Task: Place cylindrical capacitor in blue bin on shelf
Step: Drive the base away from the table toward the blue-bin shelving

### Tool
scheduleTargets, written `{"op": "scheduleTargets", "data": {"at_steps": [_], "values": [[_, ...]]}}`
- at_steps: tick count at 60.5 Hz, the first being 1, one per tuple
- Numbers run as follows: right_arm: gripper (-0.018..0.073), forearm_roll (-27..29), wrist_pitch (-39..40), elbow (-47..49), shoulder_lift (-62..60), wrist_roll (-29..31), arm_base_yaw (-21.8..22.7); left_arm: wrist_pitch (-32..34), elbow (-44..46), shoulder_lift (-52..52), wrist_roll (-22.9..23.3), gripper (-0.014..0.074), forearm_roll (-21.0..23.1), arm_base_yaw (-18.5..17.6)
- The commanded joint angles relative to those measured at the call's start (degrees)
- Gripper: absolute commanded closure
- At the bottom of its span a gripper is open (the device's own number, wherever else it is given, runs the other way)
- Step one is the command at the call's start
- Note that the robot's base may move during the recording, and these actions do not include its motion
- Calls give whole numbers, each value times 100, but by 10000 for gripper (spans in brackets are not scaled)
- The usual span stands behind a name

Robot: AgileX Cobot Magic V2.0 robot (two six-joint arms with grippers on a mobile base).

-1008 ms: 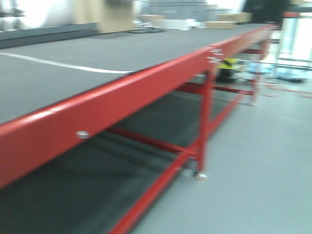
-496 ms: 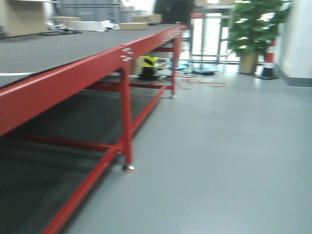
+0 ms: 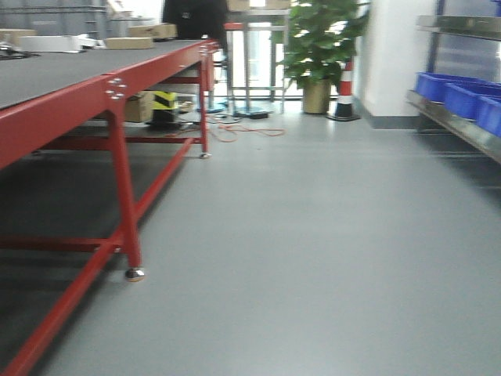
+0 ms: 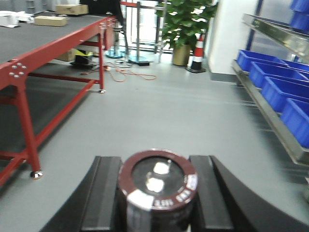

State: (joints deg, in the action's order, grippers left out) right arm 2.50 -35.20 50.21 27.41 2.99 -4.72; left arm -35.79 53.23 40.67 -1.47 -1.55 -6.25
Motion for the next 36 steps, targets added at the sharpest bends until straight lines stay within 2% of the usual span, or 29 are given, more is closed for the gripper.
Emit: {"op": "scheduleTargets", "data": {"at_steps": [1, 36], "values": [[721, -13, 174, 52, -23, -10, 5, 131, 20, -34, -6, 707, 38, -37], [721, -13, 184, 52, -23, -10, 5, 131, 20, -34, -6, 707, 38, -37]]}}
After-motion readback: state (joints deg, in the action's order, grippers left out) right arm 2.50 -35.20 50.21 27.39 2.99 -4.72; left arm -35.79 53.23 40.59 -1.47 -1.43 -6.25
